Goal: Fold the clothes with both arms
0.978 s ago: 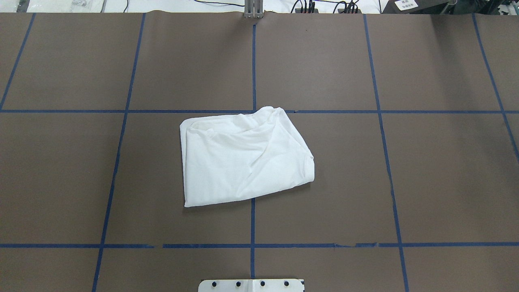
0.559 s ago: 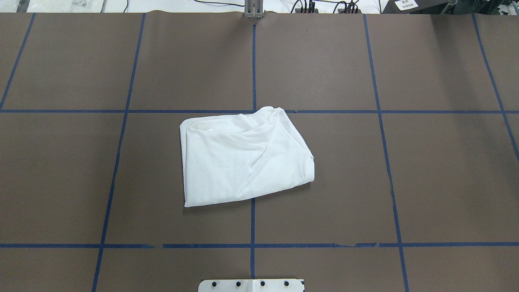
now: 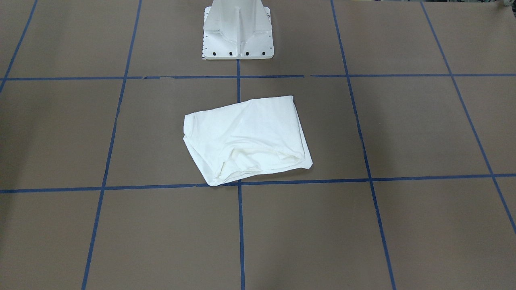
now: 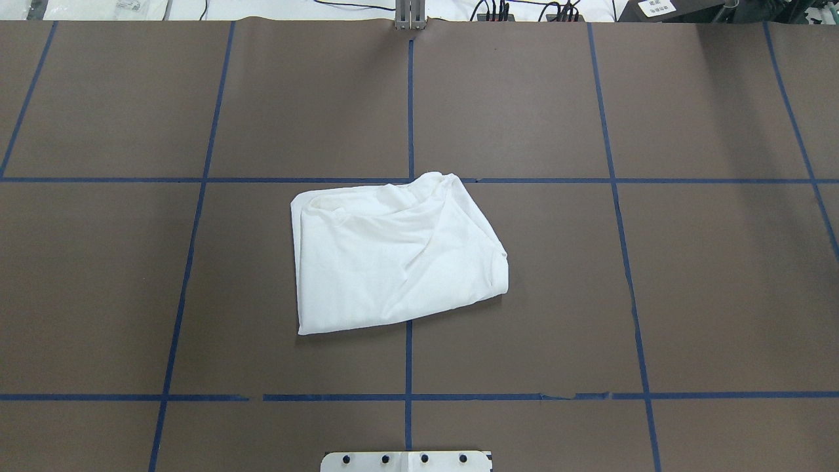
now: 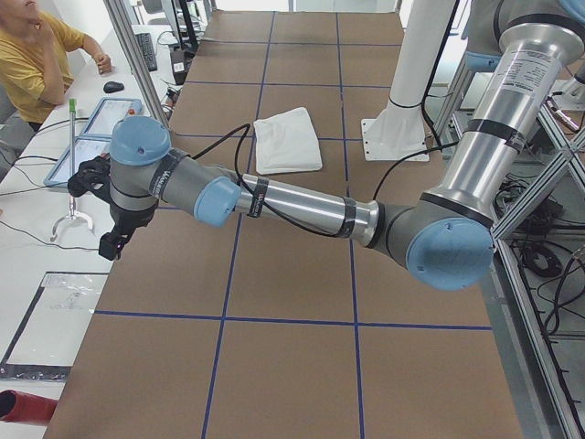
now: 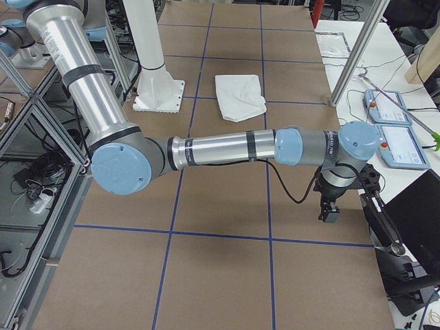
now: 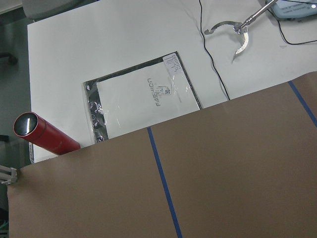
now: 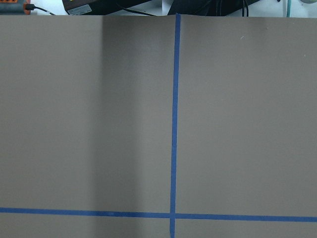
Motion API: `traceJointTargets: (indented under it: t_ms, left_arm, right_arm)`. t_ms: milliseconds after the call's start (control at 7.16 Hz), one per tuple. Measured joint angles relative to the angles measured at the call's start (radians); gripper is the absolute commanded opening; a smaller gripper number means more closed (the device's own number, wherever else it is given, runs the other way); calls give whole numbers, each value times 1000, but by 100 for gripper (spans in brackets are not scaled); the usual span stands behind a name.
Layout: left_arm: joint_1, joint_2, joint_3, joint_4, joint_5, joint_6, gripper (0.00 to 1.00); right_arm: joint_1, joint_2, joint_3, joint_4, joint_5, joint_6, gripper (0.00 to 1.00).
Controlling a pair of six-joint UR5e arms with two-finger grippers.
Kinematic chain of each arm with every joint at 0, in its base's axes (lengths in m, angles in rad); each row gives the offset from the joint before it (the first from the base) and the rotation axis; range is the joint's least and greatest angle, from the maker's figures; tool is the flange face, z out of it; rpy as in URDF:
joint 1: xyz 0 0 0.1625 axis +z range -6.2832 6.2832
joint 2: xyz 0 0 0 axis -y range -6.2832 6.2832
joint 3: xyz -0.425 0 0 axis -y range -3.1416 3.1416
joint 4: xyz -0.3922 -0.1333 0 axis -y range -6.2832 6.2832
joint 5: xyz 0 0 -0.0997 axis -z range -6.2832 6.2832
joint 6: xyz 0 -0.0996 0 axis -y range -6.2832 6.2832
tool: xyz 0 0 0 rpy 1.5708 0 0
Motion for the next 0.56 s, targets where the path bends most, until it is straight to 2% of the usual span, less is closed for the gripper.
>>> traceJointTargets:
  t_ms: [559]
  left_arm:
    - [1, 14, -15, 7, 0, -1, 100]
  right_arm:
    - [-7, -6, 0, -3, 8, -24, 100]
